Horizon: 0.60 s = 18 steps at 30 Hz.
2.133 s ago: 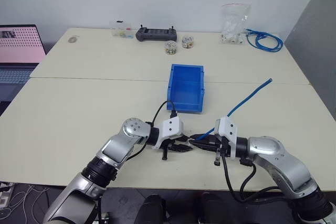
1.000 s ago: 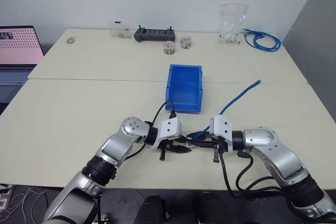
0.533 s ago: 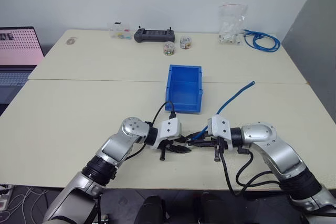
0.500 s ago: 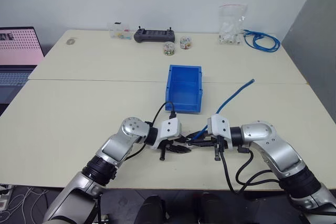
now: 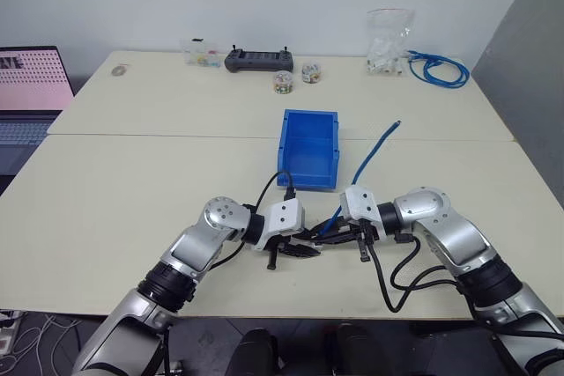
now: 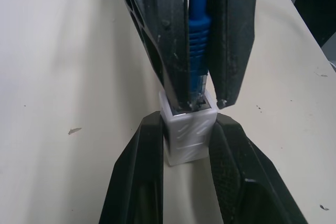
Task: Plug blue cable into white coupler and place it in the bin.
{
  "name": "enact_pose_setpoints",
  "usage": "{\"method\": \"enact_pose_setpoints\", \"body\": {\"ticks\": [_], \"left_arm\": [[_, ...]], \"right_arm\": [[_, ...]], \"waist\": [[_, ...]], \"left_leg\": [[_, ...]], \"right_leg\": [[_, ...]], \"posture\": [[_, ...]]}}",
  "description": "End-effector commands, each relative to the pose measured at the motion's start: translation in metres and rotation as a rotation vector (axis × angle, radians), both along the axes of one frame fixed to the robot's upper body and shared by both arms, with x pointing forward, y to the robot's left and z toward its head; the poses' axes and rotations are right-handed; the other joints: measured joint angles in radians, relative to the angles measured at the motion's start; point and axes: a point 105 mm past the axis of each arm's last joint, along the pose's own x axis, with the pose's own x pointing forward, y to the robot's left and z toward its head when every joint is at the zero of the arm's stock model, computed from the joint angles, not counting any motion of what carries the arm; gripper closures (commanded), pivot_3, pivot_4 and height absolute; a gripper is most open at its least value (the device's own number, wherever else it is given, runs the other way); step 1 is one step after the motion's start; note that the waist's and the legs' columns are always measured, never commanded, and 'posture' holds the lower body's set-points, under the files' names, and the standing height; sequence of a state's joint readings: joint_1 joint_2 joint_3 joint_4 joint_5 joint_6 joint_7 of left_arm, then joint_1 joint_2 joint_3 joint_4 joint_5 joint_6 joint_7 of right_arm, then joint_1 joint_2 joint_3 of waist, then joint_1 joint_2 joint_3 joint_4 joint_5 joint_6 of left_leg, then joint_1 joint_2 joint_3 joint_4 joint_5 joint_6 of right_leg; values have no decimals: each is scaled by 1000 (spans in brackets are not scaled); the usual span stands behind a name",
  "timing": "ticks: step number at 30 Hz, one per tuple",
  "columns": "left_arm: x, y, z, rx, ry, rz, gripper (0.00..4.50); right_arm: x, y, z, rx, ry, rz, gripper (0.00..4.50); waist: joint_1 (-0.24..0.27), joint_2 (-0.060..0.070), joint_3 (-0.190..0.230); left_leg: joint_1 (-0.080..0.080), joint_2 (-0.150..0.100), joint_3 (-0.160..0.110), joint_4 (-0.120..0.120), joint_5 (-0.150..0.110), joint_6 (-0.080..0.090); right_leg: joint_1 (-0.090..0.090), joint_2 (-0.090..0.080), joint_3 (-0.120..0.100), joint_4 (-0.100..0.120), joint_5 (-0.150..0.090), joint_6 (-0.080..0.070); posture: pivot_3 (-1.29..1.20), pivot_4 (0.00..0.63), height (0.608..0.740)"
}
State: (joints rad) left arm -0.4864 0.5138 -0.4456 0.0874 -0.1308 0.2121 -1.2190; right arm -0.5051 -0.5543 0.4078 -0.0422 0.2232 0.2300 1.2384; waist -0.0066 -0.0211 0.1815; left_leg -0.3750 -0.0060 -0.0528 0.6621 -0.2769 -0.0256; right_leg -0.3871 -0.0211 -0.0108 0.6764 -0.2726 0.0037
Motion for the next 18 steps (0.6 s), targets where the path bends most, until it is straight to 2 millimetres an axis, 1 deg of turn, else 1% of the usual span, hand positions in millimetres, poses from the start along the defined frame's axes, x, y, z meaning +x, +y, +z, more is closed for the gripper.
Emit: {"method": "enact_pose_setpoints", "body": {"ticks": [1,4,9,13,16,18], "left_arm": [[-9,-3,-14,30,47,-26,3627],[-9,-4,-14,27,47,-24,3627],[-9,-3,-14,26,50,-26,3628],[-8,-4,-14,25,50,-26,3628],[-8,-4,-14,25,47,-24,3628],[-6,-4,-14,23,22,-12,3628]], "right_arm": [[-8,1,-20,-57,52,15,4392],[-14,1,-26,-68,76,23,4392],[-24,-3,-48,-113,164,12,4392],[-24,-6,-61,-141,196,-4,4392],[-22,-7,-62,-134,201,-22,4392],[-18,-6,-55,-104,184,-37,4392]], "waist": [[0,0,0],[0,0,-1],[0,0,-5],[0,0,-13],[0,0,-17],[0,1,-18]], "left_leg": [[0,0,0,0,0,0],[0,0,0,0,0,0],[0,0,0,0,0,0],[1,0,0,-1,0,0],[4,0,0,-2,0,0],[11,0,0,-3,-1,1]], "right_leg": [[0,0,0,0,0,0],[0,0,0,0,0,0],[0,0,0,0,0,0],[1,0,0,-1,0,0],[4,0,0,-1,-3,3],[11,0,0,-3,-4,3]], "posture": [[0,150,740],[0,150,740],[0,150,740],[0,150,740],[0,150,740],[0,150,740]]}}
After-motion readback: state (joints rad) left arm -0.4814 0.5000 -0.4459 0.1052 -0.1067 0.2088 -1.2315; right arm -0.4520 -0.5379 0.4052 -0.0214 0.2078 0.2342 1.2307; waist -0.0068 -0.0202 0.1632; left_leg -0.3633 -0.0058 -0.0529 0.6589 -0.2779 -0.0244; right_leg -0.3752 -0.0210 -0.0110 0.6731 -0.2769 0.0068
